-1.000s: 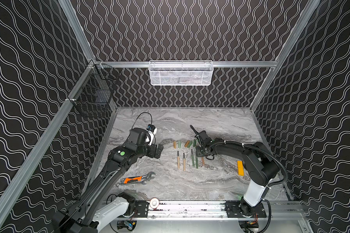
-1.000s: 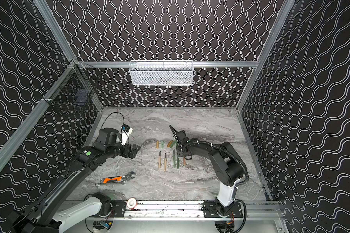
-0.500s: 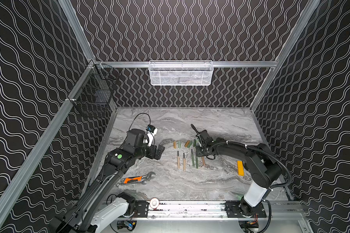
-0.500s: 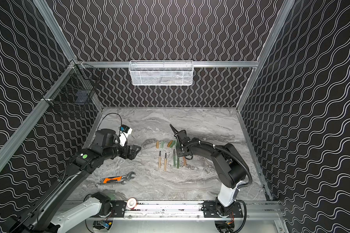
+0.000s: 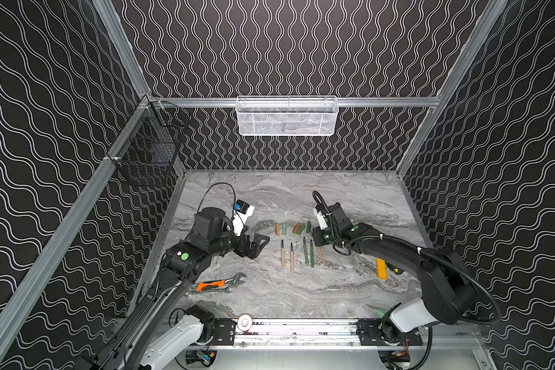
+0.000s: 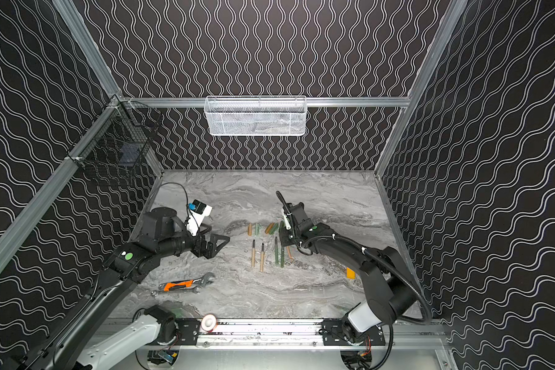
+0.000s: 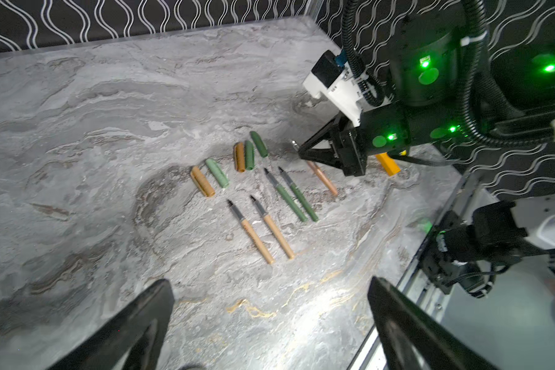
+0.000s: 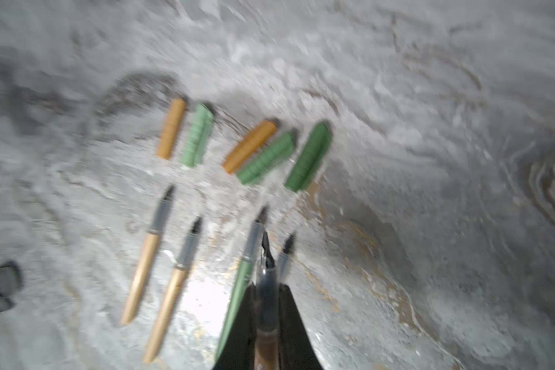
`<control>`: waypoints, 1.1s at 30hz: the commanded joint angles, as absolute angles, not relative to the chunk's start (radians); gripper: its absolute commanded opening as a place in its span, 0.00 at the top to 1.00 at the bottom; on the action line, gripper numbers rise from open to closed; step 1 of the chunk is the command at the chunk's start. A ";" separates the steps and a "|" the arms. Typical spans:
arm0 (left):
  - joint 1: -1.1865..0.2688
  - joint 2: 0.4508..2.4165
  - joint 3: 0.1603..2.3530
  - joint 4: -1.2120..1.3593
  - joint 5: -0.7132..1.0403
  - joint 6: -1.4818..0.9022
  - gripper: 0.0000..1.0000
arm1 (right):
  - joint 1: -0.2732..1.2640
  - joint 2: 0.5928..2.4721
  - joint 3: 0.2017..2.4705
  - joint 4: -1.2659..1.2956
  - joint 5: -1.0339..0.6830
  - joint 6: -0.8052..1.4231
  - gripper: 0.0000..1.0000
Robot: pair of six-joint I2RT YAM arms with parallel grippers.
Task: Insert the pens into the pen caps
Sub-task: 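Lift the tan pen with the right gripper toward the left gripper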
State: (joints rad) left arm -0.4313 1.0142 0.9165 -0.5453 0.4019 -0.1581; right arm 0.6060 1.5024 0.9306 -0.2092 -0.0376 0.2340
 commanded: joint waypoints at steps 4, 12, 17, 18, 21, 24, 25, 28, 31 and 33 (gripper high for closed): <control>-0.481 0.949 0.793 -0.233 0.558 -0.382 0.01 | 0.604 1.389 0.922 -0.088 -0.209 0.219 0.87; -0.578 0.917 0.638 0.101 0.604 -0.488 0.01 | 0.605 1.233 0.829 0.173 -0.433 0.289 0.86; -0.595 0.978 0.568 0.354 0.667 -0.547 0.01 | 0.614 1.164 0.747 0.434 -0.554 0.390 0.86; -0.597 0.992 0.559 0.398 0.673 -0.557 0.01 | 0.619 1.157 0.732 0.490 -0.564 0.415 0.86; -0.609 1.037 0.537 0.526 0.711 -0.587 0.01 | 0.648 1.155 0.709 0.627 -0.594 0.471 0.85; -0.623 1.073 0.521 0.645 0.757 -0.615 0.02 | 0.682 1.174 0.718 0.687 -0.594 0.488 0.84; -0.627 1.083 0.517 0.665 0.767 -0.621 0.02 | 0.692 1.182 0.722 0.701 -0.594 0.491 0.84; -0.634 1.095 0.508 0.704 0.791 -0.634 0.06 | 0.723 1.203 0.729 0.756 -0.592 0.494 0.84; -0.644 1.084 0.493 0.724 0.801 -0.635 0.10 | 0.743 1.227 0.739 0.800 -0.594 0.498 0.84; -0.649 1.069 0.494 0.696 0.793 -0.620 0.14 | 0.748 1.243 0.746 0.824 -0.596 0.506 0.84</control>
